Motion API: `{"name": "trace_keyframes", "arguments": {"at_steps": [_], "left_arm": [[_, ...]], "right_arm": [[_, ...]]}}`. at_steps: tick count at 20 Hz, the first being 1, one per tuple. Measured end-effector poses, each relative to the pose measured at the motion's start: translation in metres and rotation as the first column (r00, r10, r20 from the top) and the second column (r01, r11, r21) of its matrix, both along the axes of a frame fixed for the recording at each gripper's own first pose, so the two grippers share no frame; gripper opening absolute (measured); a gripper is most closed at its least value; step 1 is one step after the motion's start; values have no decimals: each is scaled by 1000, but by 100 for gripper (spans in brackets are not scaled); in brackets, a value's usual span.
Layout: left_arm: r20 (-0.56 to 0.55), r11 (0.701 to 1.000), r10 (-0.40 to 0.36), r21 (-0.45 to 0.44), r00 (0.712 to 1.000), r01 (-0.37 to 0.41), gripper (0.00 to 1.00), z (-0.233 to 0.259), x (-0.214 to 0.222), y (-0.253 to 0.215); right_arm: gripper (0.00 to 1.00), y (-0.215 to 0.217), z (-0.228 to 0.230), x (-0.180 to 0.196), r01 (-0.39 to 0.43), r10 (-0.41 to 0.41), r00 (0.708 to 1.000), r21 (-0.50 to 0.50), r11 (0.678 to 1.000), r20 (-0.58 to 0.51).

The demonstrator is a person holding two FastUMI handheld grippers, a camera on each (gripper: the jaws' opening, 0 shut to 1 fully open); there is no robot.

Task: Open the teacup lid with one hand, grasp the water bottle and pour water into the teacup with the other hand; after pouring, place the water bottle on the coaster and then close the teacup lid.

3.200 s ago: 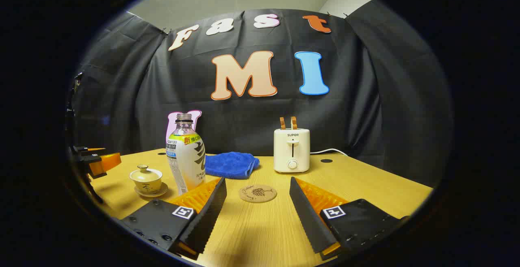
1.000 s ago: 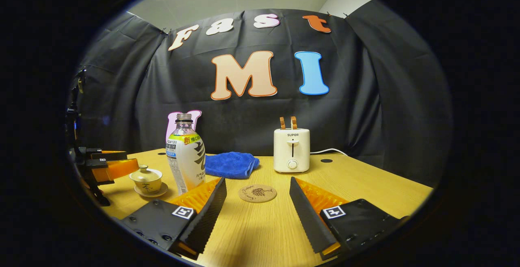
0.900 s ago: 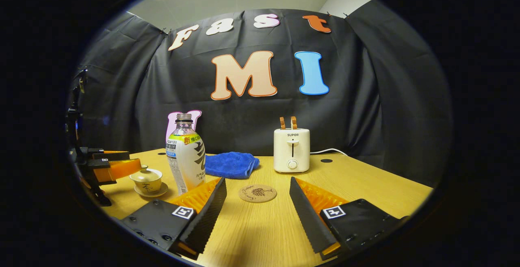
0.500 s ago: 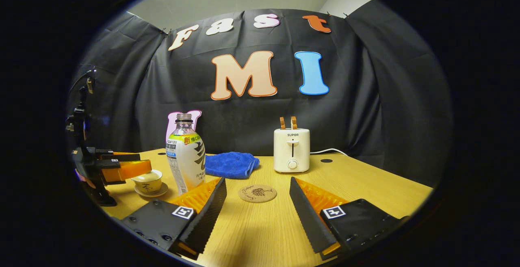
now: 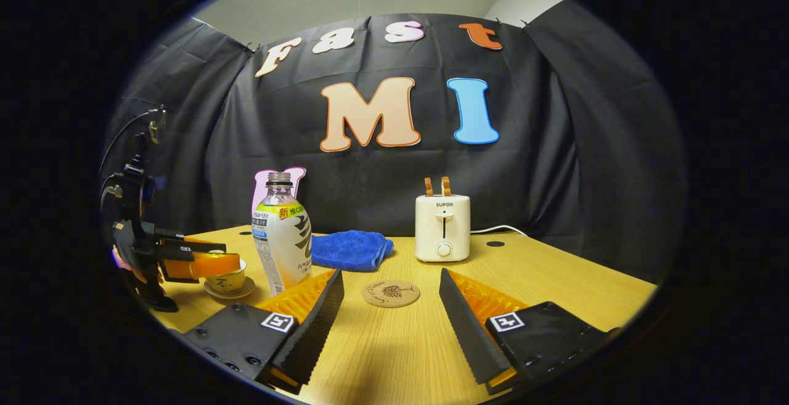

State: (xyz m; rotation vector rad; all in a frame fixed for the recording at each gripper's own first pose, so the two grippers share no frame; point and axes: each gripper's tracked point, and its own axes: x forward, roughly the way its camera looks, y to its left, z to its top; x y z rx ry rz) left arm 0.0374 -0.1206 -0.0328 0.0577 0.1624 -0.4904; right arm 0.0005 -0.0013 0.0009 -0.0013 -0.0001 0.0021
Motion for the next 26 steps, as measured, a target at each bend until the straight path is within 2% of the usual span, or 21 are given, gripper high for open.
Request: {"name": "trace_keyframes", "arguments": {"at_steps": [2,3,4,5,6,7,8,9,10,12,13,15,22,26], "left_arm": [[5,1000,12,-4,1000,-12,62,1,2,3],[7,1000,20,-6,1000,-20,57,2,3,4],[9,1000,22,-7,1000,-22,47,2,2,3],[12,1000,21,-8,1000,-21,42,3,2,3],[13,1000,24,-9,1000,-23,33,3,3,3],[13,1000,23,-10,1000,-23,30,3,3,3],[13,1000,25,-10,1000,-25,30,3,3,4],[14,1000,24,-11,1000,-24,30,3,3,4],[15,1000,24,-13,1000,-24,28,3,3,3],[17,1000,27,-16,1000,-27,28,4,2,4],[20,999,30,-21,999,-30,28,5,3,5],[34,999,40,-38,999,-38,28,8,1,8],[129,994,64,-94,990,-52,28,25,-7,14],[139,990,110,-101,984,-97,28,26,-8,28]], "right_arm": [[96,0,0,0,0,0,1000,0,1000,0],[96,0,0,0,0,0,1000,0,1000,0],[96,0,0,0,0,0,1000,0,1000,0],[96,0,0,0,0,0,1000,0,1000,0],[97,0,0,0,0,0,1000,0,1000,0],[99,0,0,0,0,0,1000,0,1000,0],[100,0,0,0,0,0,1000,0,1000,0],[96,0,1,0,0,0,1000,0,1000,0],[96,0,0,0,0,0,1000,0,1000,0],[100,0,0,0,0,0,1000,0,1000,0],[96,0,0,0,0,0,1000,0,1000,0],[96,0,0,0,0,0,1000,0,1000,0],[96,2,0,0,-7,7,1000,0,1000,0],[96,5,0,-1,-24,24,1000,1,1000,-1]]}}
